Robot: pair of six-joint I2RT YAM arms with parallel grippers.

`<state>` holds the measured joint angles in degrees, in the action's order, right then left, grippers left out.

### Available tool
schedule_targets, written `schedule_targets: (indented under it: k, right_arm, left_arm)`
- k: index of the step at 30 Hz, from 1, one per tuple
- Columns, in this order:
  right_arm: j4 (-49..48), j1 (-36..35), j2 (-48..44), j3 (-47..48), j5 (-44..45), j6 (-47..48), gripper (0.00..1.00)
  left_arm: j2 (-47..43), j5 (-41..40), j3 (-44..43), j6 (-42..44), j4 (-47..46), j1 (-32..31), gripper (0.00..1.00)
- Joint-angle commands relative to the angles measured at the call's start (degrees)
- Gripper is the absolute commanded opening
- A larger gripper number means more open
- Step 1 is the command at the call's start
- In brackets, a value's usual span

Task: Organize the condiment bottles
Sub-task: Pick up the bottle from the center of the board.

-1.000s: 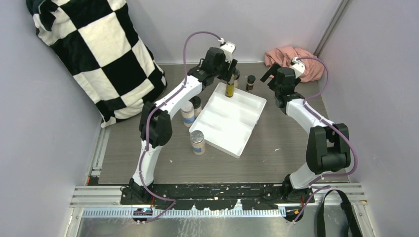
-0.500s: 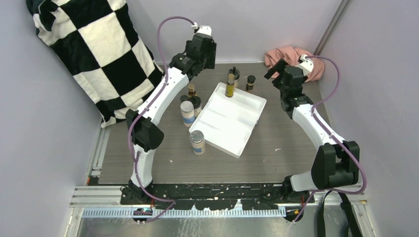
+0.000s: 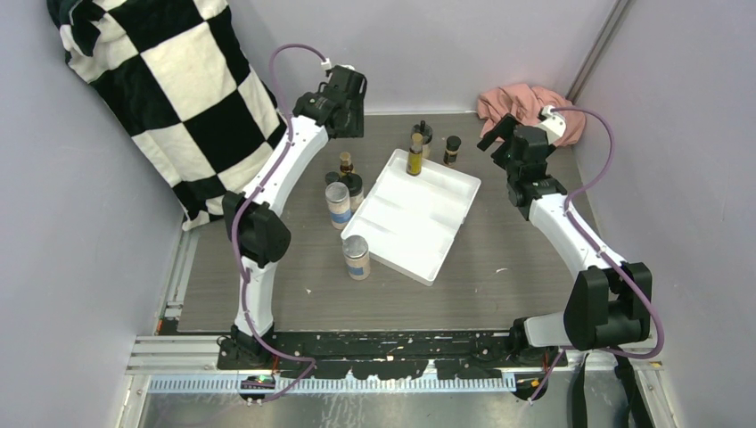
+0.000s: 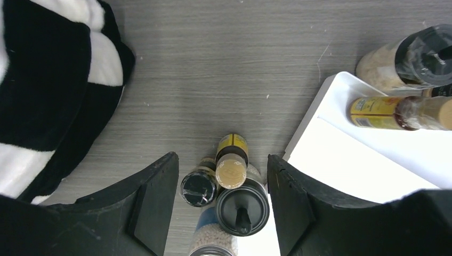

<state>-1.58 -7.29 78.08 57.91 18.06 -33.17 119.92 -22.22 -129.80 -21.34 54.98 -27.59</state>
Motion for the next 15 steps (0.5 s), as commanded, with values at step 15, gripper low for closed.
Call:
schedule_targets:
  k: [15]
  right_arm:
    - [-0.88, -0.53, -1.63, -0.58, 0.48, -0.48, 0.99]
  left_arm:
    - [0.73, 7.57, 5.29, -4.34, 3.64, 1.15, 0.60]
